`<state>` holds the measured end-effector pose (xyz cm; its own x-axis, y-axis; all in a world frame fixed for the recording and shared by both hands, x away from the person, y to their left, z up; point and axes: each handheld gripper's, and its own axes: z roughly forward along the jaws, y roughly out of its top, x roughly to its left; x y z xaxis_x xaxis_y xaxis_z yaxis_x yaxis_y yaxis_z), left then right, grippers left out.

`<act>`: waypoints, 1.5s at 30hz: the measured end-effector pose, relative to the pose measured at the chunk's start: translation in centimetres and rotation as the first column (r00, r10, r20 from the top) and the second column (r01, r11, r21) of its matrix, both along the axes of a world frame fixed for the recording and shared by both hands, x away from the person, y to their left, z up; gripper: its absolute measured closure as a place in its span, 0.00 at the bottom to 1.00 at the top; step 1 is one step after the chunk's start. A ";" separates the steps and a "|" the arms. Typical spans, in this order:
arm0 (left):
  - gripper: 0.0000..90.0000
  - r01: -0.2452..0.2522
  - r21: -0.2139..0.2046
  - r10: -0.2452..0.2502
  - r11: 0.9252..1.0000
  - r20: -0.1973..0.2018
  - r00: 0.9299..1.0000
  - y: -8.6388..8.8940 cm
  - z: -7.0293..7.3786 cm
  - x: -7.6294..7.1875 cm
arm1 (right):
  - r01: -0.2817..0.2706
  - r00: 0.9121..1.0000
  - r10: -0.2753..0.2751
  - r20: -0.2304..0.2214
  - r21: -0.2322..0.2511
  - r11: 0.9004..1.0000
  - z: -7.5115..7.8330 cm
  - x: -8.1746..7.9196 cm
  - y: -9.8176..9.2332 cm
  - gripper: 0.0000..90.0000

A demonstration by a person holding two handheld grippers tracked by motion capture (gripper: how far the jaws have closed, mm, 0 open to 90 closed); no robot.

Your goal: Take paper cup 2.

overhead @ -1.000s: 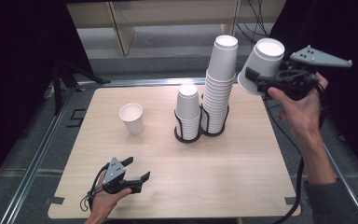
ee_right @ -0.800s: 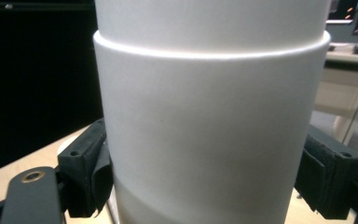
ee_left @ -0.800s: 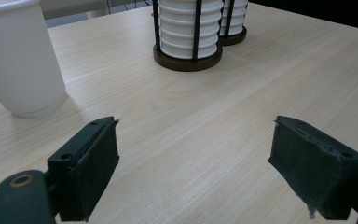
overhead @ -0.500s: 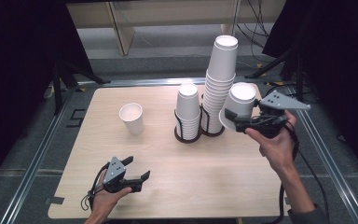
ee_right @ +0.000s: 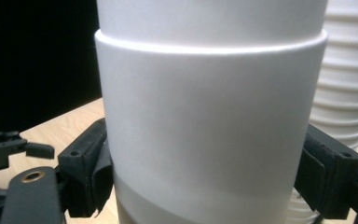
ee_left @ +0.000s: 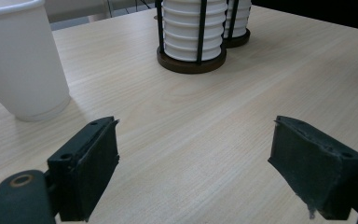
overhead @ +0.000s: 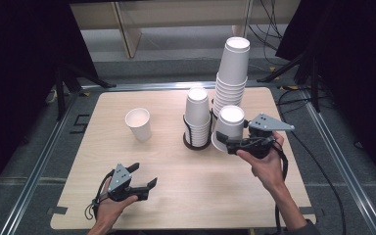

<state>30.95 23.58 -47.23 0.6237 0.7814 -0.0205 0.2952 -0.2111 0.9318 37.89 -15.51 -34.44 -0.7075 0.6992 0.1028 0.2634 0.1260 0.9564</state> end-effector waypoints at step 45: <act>0.16 0.076 -0.016 -0.075 0.997 0.039 0.996 -0.8 0.3 -0.7 | -0.215 0.971 0.213 -0.107 -0.008 0.977 -6.3 -1.2 7.6 0.20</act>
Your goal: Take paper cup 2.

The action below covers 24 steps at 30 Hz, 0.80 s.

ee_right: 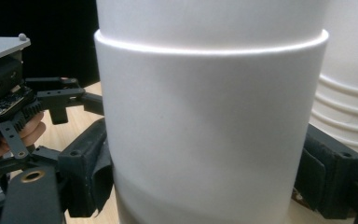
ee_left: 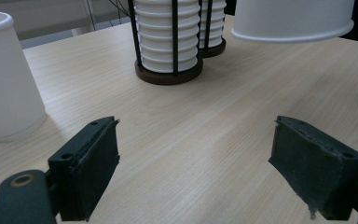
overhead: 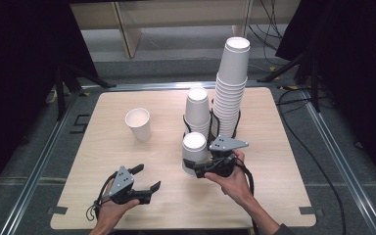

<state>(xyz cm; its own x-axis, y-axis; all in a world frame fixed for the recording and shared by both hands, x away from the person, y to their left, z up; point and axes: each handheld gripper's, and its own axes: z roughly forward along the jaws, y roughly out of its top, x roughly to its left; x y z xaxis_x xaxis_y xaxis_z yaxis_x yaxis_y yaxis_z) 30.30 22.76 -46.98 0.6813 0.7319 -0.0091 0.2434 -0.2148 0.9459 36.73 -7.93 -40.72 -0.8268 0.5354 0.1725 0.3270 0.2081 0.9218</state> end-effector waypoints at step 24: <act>0.16 0.045 -0.006 -0.045 0.999 0.010 0.999 -0.4 0.1 -0.3 | -0.053 0.999 0.053 0.010 -0.044 0.998 -1.4 -0.6 2.5 0.20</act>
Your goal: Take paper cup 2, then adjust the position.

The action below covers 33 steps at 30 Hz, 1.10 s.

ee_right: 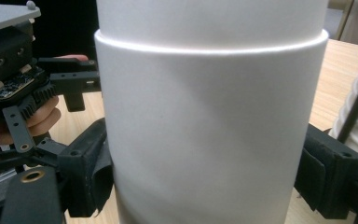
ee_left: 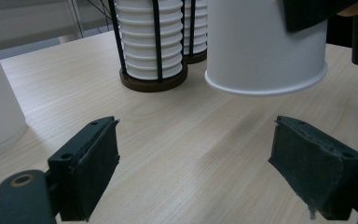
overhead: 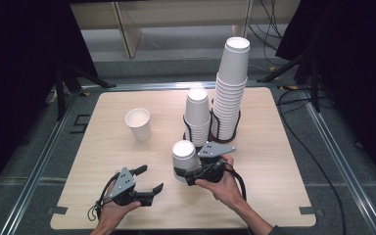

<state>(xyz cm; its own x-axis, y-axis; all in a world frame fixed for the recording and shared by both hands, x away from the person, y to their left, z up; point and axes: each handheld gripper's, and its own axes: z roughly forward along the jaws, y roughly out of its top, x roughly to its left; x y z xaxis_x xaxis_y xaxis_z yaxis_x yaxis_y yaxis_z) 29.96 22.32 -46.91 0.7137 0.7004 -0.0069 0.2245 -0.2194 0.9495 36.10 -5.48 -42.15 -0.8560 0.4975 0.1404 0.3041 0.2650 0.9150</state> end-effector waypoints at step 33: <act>0.16 0.061 -0.034 -0.059 0.998 0.035 0.998 -1.8 -0.1 0.0 | -0.056 0.998 0.056 -0.027 0.010 0.998 0.0 -1.1 1.8 0.20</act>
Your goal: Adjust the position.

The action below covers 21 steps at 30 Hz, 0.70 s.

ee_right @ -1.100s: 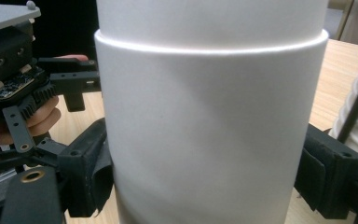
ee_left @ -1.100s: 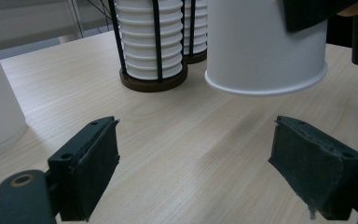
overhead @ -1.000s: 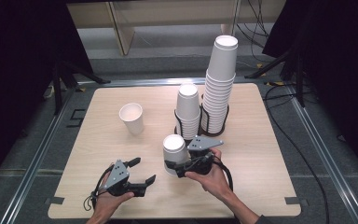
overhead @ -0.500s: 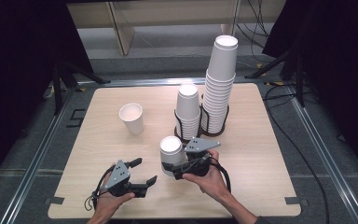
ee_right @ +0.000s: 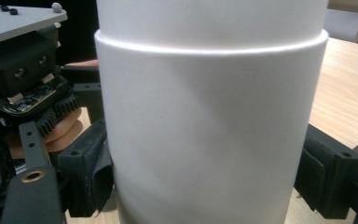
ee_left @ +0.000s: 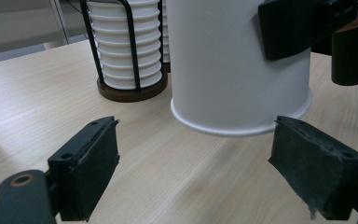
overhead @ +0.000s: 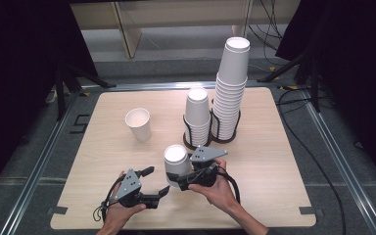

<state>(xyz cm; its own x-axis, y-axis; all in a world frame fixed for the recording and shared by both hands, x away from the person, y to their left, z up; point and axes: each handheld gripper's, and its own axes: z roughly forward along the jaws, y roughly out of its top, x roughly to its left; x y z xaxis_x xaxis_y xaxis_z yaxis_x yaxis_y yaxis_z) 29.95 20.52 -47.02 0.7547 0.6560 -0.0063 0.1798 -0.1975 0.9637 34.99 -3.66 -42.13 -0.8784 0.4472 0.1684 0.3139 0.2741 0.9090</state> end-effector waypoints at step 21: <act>0.12 0.058 -0.089 -0.062 0.994 -0.046 0.997 -1.7 0.0 -0.3 | -0.030 0.998 0.030 0.058 -0.004 1.000 -0.1 -0.8 1.2 0.21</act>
<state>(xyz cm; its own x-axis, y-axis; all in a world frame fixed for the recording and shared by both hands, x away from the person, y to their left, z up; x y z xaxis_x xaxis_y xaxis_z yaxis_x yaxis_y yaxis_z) 29.69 18.79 -47.02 0.7900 0.6049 -0.0995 0.2170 -0.1241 0.9682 34.23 -2.43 -42.22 -0.8997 0.4209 0.1156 0.2525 0.2858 0.9244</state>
